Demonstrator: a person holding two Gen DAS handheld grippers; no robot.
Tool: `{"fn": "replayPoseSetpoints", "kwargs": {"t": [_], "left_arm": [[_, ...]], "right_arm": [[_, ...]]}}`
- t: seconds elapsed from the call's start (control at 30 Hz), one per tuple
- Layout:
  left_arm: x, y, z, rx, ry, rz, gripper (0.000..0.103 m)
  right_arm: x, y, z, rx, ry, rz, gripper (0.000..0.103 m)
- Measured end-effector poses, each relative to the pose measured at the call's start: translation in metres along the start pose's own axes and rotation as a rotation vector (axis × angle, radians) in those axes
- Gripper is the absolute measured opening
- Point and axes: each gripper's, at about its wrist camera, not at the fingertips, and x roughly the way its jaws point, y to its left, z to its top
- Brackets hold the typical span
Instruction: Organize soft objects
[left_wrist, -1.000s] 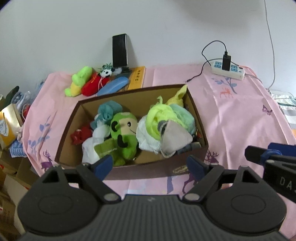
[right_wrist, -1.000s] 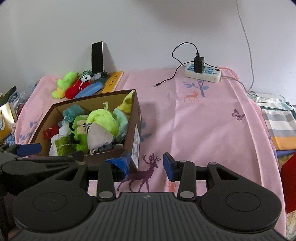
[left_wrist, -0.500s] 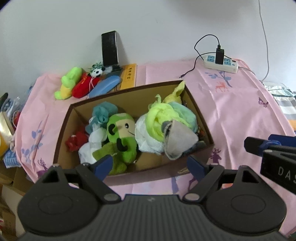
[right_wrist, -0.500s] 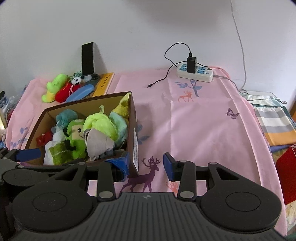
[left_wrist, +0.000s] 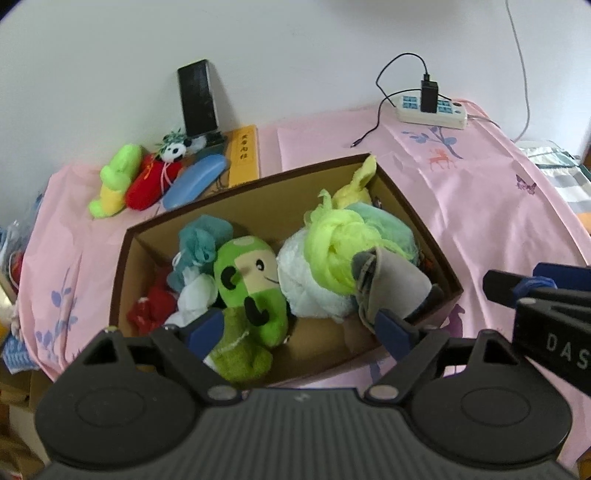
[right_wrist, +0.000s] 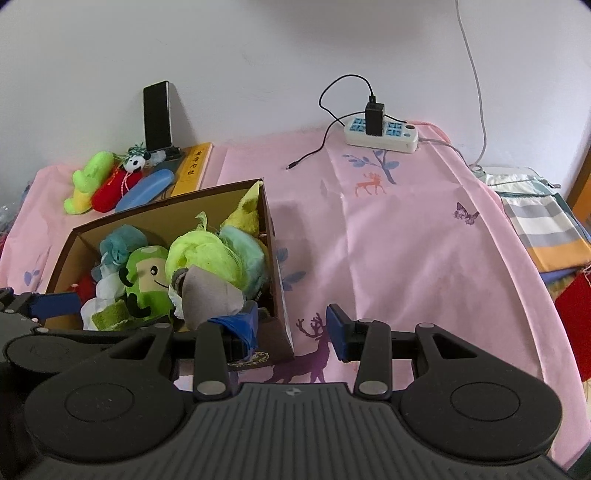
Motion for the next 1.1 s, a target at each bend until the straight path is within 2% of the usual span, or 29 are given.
{"fn": "replayPoseSetpoints", "kwargs": {"t": [0.37, 0.93, 1.1], "left_arm": [[0.008, 0.005, 0.007, 0.009, -0.011, -0.017, 0.088], [0.01, 0.015, -0.002, -0.009, 0.003, 0.023, 0.088], [0.011, 0.017, -0.005, -0.022, -0.002, 0.006, 0.088]], "right_arm": [[0.005, 0.006, 0.006, 0.004, -0.001, -0.045, 0.025], [0.011, 0.021, 0.0, -0.041, 0.034, -0.03, 0.025], [0.012, 0.023, -0.003, -0.042, 0.04, -0.03, 0.025]]}}
